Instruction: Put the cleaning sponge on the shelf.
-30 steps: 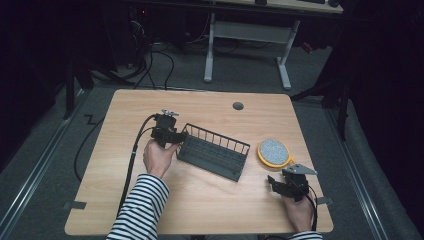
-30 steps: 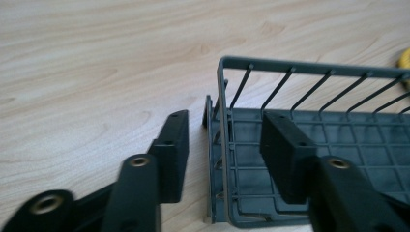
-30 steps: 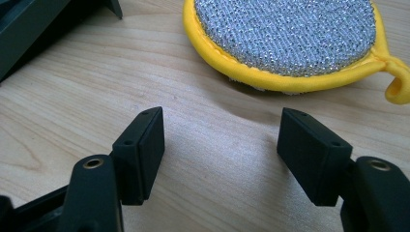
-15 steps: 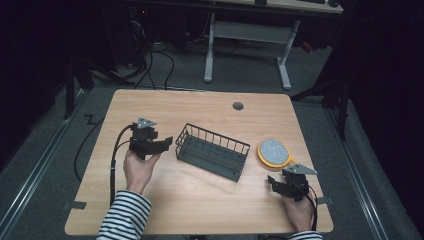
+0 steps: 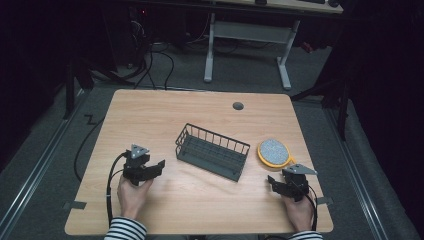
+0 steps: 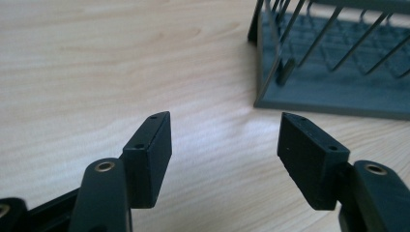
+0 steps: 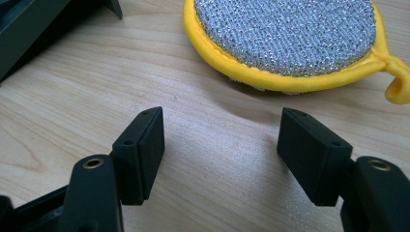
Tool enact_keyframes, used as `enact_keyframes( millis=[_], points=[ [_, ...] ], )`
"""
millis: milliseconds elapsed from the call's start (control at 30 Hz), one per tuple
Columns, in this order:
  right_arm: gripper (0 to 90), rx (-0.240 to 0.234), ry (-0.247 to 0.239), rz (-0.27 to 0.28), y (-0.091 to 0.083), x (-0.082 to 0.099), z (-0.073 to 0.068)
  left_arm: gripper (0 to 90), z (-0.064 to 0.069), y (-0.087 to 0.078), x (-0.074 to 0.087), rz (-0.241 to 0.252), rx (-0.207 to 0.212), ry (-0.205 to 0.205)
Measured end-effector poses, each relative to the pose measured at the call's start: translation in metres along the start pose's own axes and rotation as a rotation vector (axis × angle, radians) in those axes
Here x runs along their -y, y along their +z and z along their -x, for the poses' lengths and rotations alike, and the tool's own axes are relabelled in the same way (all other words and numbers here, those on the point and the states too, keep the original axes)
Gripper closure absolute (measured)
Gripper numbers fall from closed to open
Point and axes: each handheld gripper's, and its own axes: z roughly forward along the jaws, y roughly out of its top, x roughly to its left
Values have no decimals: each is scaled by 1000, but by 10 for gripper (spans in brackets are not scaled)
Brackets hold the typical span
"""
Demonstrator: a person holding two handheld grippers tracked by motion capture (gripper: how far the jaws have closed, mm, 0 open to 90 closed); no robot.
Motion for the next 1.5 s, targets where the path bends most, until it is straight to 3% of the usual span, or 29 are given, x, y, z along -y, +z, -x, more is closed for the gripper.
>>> enact_keyframes(
  millis=[333, 500, 667, 1233, 1400, 1500],
  points=[
    [340, -1, 0, -1, 0, 0, 0, 372, -2, 18, 29, -40, -67, -1],
    [340, -1, 0, -1, 0, 0, 0, 369, -2, 23, 33, -33, -87, 6],
    [342, -1, 1, -1, 0, 0, 0, 362, 3, 24, 37, -14, -111, 47],
    [353, 10, 18, -11, -2, 0, -3, 310, 3, 25, 37, -18, -101, 44],
    [403, -13, 32, -32, -5, -4, -1, 303, 2, 25, 37, -17, -95, 42],
    [433, -38, 53, 7, -17, -7, 4, 300, 2, 25, 37, -17, -94, 44]
  ],
)
